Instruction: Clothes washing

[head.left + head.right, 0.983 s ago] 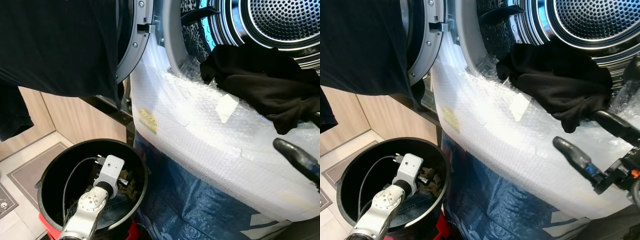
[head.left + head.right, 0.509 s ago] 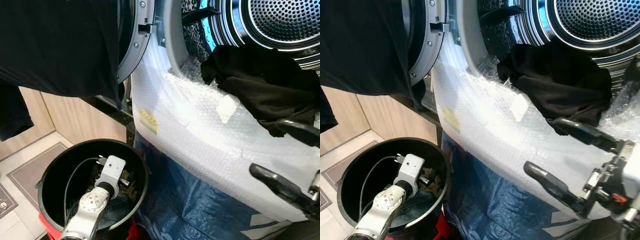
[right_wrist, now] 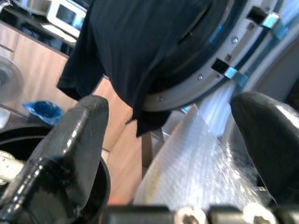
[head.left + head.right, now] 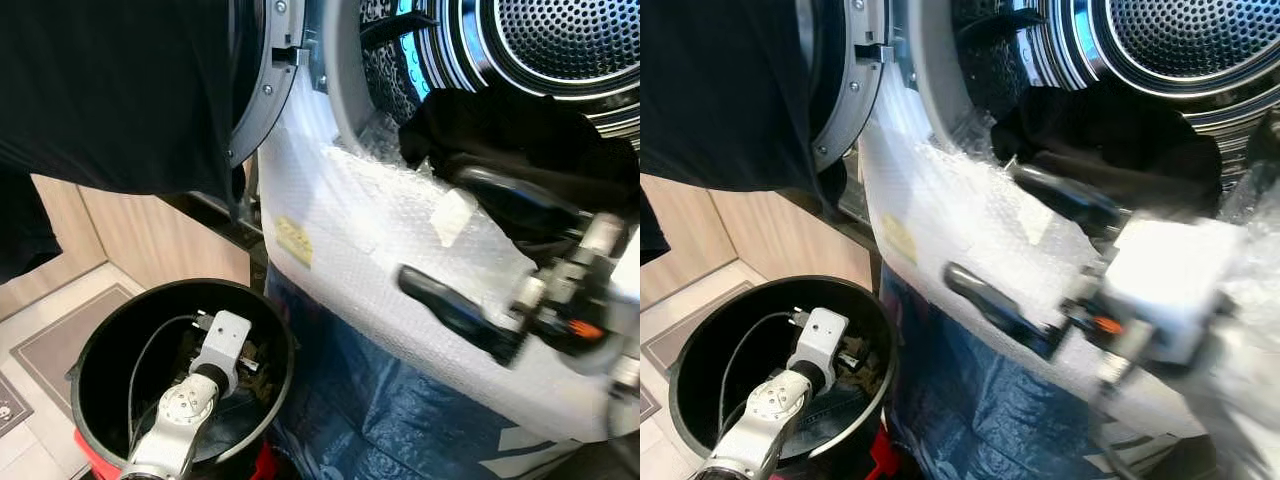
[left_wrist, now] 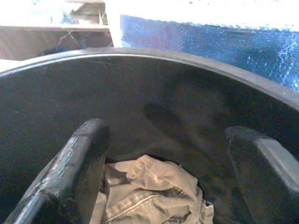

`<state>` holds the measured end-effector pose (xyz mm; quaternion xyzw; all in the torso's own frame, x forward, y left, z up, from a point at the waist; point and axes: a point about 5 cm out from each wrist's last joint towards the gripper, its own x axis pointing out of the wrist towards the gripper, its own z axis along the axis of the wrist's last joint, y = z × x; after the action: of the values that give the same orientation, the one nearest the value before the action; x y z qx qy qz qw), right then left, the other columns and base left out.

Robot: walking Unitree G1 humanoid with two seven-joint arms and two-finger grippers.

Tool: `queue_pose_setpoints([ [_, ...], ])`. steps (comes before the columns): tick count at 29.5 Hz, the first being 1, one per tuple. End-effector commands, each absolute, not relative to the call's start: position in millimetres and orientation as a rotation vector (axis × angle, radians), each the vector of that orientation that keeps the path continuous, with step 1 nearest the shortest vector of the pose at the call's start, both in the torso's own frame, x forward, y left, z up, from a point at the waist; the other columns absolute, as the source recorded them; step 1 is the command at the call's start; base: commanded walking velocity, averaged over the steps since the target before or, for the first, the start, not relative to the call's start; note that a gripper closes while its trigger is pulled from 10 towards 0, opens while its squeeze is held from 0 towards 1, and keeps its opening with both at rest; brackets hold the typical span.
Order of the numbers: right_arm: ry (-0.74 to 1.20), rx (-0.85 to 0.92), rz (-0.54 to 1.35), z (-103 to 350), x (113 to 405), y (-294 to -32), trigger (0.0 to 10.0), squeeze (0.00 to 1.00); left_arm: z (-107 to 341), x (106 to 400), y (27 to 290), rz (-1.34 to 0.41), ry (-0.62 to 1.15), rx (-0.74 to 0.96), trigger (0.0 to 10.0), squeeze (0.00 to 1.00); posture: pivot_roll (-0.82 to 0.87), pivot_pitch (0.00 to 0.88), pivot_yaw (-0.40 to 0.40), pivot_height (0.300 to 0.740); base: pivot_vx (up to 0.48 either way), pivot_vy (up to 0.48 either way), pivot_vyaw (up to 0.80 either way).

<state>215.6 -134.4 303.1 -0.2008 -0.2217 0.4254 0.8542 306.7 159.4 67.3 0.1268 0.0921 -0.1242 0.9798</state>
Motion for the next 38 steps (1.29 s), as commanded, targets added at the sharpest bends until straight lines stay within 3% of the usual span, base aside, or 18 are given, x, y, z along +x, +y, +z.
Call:
queue_pose_setpoints([
  [1, -0.443, -0.449, 0.847, 301, 224, -133, 10.0, 0.0, 66, 306, 157, -0.266, 0.191, 0.268, 10.0, 0.0, 0.0, 0.085, -0.083, 0.74, 0.0, 0.0, 0.0],
  [11, -0.579, -0.424, 0.614, 327, 263, -109, 10.0, 0.0, 66, 306, 155, -0.261, 0.186, 0.263, 10.0, 0.0, 0.02, 0.08, -0.091, 0.74, 0.0, 0.0, 0.0],
  [13, -0.543, -0.436, 0.516, 329, 276, -116, 0.0, 0.0, 66, 306, 155, -0.26, 0.186, 0.264, 10.0, 0.0, 0.03, 0.079, -0.091, 0.74, 0.0, 0.0, 0.0],
  [19, -0.459, -0.494, 0.418, 326, 293, -135, 0.0, 0.0, 67, 306, 156, -0.256, 0.185, 0.265, 10.0, 0.0, 0.03, 0.078, -0.092, 0.74, 0.0, 0.0, 0.0],
  [20, -0.43, -0.542, 0.42, 320, 294, -140, 4.3, 0.0, 67, 306, 156, -0.257, 0.185, 0.265, 10.0, 0.0, 0.03, 0.078, -0.092, 0.74, 0.0, 0.0, 0.0],
  [21, -0.416, -0.555, 0.414, 318, 295, -142, 10.0, 0.0, 67, 306, 156, -0.257, 0.185, 0.265, 10.0, 0.0, 0.03, 0.078, -0.092, 0.74, 0.0, 0.0, 0.0],
  [27, -0.367, -0.628, 0.272, 321, 305, -169, 10.0, 0.0, 67, 306, 157, -0.254, 0.186, 0.266, 10.0, 0.0, 0.04, 0.079, -0.094, 0.74, 0.0, 0.0, 0.0],
  [28, -0.363, -0.622, 0.244, 325, 306, -175, 2.5, 0.0, 67, 306, 157, -0.254, 0.185, 0.267, 10.0, 0.0, 0.04, 0.078, -0.092, 0.74, 0.0, 0.0, 0.0],
  [29, -0.368, -0.622, 0.241, 328, 305, -177, 0.0, 0.0, 67, 306, 158, -0.254, 0.185, 0.268, 10.0, 0.0, 0.04, 0.078, -0.092, 0.74, 0.0, 0.0, 0.0],
  [37, -0.376, -0.731, 0.196, 343, 299, -194, 0.1, 0.0, 69, 308, 157, -0.26, 0.181, 0.271, 10.0, 0.0, 0.03, 0.074, -0.088, 0.74, 0.0, 0.0, 0.0],
  [38, -0.364, -0.751, 0.202, 344, 298, -196, 10.0, 0.0, 69, 308, 157, -0.262, 0.181, 0.271, 10.0, 0.0, 0.03, 0.074, -0.088, 0.74, 0.0, 0.0, 0.0],
])
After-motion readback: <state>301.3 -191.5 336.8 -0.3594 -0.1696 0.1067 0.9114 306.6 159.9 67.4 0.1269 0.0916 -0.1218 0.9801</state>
